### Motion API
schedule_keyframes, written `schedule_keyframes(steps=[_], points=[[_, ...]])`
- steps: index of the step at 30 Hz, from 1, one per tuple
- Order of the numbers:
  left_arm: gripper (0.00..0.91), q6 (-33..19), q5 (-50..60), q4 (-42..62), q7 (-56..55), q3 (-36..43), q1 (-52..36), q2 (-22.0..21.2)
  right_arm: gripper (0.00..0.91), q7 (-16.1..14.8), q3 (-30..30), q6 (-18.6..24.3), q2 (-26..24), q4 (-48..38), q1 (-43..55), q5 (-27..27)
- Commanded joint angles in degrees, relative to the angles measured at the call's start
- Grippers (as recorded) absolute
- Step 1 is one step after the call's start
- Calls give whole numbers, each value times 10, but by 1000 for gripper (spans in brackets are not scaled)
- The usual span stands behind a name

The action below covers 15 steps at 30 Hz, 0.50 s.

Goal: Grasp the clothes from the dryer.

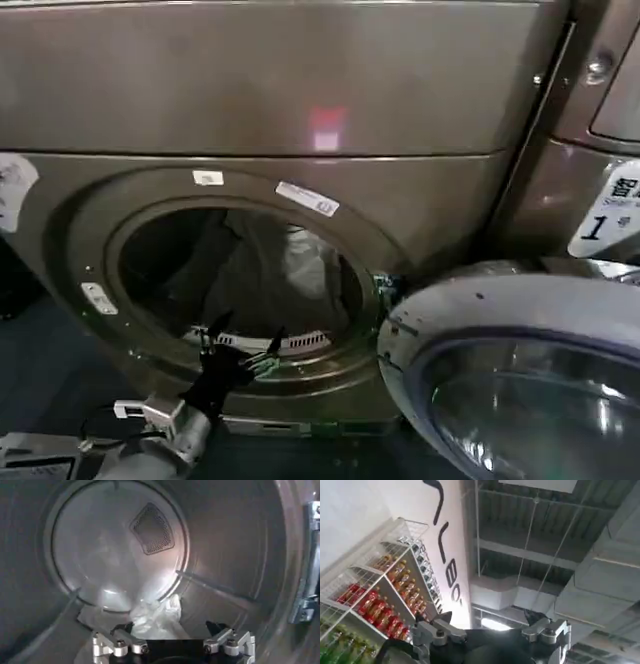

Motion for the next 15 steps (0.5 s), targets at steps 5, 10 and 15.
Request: schedule_keyframes(steps=[5, 10, 15], points=[[907, -180, 521, 106, 89, -4, -156, 17, 907, -4, 8, -16, 0, 26, -19, -6], [907, -199, 634, 194, 199, 28, -277, -31, 907, 3, 32, -16, -1, 29, -40, -19], [907, -263, 730, 256, 355, 16, -367, -96, 907, 0, 39, -17, -2, 23, -49, -23]])
